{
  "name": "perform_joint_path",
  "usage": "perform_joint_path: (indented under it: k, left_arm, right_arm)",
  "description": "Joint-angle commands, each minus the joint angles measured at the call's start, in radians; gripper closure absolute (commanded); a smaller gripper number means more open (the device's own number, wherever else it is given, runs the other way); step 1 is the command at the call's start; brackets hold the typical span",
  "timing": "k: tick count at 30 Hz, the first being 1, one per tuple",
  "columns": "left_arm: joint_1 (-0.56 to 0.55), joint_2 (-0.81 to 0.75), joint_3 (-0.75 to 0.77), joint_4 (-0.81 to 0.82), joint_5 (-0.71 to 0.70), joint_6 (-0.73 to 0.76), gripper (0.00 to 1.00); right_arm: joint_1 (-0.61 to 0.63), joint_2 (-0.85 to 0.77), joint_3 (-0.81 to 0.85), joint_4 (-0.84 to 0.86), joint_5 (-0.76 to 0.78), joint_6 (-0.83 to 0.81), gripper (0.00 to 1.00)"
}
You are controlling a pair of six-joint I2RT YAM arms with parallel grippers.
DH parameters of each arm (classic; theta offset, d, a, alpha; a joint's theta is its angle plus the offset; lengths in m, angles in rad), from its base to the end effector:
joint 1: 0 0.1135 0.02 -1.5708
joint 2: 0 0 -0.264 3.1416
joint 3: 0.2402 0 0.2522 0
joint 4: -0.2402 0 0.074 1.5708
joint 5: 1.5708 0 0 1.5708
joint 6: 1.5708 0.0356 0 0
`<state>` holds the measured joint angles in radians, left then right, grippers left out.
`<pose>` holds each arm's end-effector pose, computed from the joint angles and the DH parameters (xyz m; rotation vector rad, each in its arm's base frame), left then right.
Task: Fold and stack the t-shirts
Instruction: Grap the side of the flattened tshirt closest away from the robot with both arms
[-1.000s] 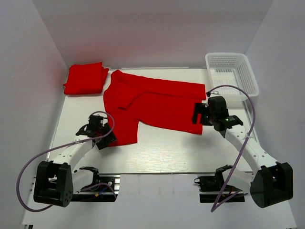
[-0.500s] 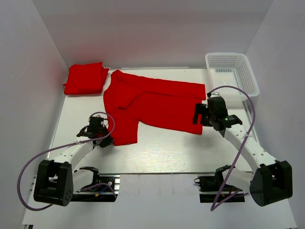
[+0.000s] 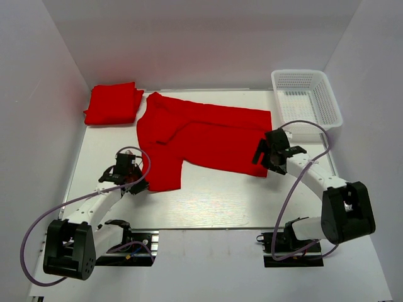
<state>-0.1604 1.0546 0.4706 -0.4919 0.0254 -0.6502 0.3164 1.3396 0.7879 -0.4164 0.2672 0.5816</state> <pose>0.1767 -0.0295 0.1617 -0.6417 2.6031 -0.2983 0.2510 0.0723 0.2039 0.4319 2.4517 0.0344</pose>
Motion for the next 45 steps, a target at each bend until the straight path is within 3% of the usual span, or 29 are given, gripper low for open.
perform_joint_path:
  k: [1, 11, 14, 17, 18, 24, 33, 41, 45]
  left_arm:
    - [-0.002, -0.011, 0.043, -0.020, -0.016, 0.020, 1.00]
    - [0.007, -0.011, 0.072, -0.043, -0.007, 0.029, 1.00]
    - [0.007, -0.011, 0.083, -0.053, -0.007, 0.029, 1.00]
    - [0.007, -0.011, 0.103, -0.063, -0.007, 0.029, 1.00]
    - [0.007, -0.011, 0.103, -0.073, -0.007, 0.038, 1.00]
    - [0.007, -0.021, 0.138, -0.103, 0.045, 0.060, 1.00]
    - [0.016, 0.008, 0.267, -0.163, 0.174, 0.104, 1.00]
    - [0.016, 0.192, 0.431, -0.085, 0.241, 0.113, 1.00]
    - [0.016, 0.310, 0.586, -0.065, 0.242, 0.104, 1.00]
  right_arm:
    - [-0.002, 0.027, -0.006, 0.005, 0.056, 0.086, 0.10]
    - [-0.003, 0.153, -0.032, 0.048, 0.004, 0.132, 0.10]
    - [-0.002, 0.185, -0.030, 0.044, -0.006, 0.129, 0.15]
    - [-0.004, 0.201, -0.044, 0.070, -0.023, 0.132, 0.32]
    - [-0.002, 0.205, -0.047, 0.074, -0.023, 0.133, 0.47]
    - [0.001, 0.205, -0.045, 0.093, -0.048, 0.130, 1.00]
    - [0.000, 0.095, -0.042, 0.108, -0.063, 0.064, 1.00]
    - [-0.005, 0.108, 0.053, 0.085, -0.051, -0.026, 1.00]
    - [-0.005, 0.154, 0.118, 0.061, -0.033, -0.054, 1.00]
